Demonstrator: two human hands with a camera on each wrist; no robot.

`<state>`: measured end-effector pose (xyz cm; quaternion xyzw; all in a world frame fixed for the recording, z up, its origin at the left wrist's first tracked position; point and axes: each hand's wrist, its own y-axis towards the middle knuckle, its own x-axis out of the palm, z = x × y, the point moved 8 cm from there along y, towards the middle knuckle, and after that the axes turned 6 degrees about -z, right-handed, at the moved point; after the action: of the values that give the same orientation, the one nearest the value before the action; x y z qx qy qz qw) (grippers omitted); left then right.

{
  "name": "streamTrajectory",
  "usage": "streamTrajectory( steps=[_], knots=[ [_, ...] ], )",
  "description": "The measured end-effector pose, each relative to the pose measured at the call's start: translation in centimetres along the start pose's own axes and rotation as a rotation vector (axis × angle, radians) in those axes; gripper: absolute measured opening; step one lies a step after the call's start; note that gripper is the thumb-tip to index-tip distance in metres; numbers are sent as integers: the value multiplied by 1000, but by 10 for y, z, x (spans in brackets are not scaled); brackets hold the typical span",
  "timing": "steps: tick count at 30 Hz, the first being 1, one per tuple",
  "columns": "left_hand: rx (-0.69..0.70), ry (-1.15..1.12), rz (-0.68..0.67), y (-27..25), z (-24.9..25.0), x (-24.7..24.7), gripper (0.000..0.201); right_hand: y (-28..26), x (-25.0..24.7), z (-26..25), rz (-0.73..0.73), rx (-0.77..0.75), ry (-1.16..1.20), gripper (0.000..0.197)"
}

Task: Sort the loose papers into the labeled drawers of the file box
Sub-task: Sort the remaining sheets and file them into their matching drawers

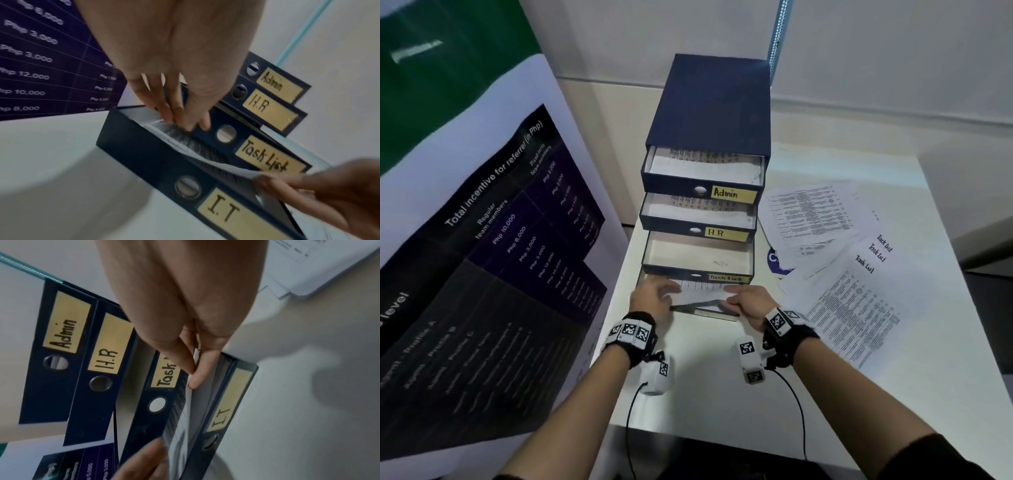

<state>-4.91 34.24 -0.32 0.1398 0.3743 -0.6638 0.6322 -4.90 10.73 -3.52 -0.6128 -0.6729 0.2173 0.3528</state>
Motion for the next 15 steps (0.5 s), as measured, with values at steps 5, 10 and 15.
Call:
streamTrajectory(
  steps=[5,10,15],
  knots=[
    [73,517,-420,2,12,50,36,-2,-15,-1,-109,-48,15,30],
    [20,795,-448,15,29,59,33,-19,-150,-8,252,-45,-293,25],
    [139,577,-498,20,104,88,27,-61,-298,-4,744,378,-852,82]
  ],
)
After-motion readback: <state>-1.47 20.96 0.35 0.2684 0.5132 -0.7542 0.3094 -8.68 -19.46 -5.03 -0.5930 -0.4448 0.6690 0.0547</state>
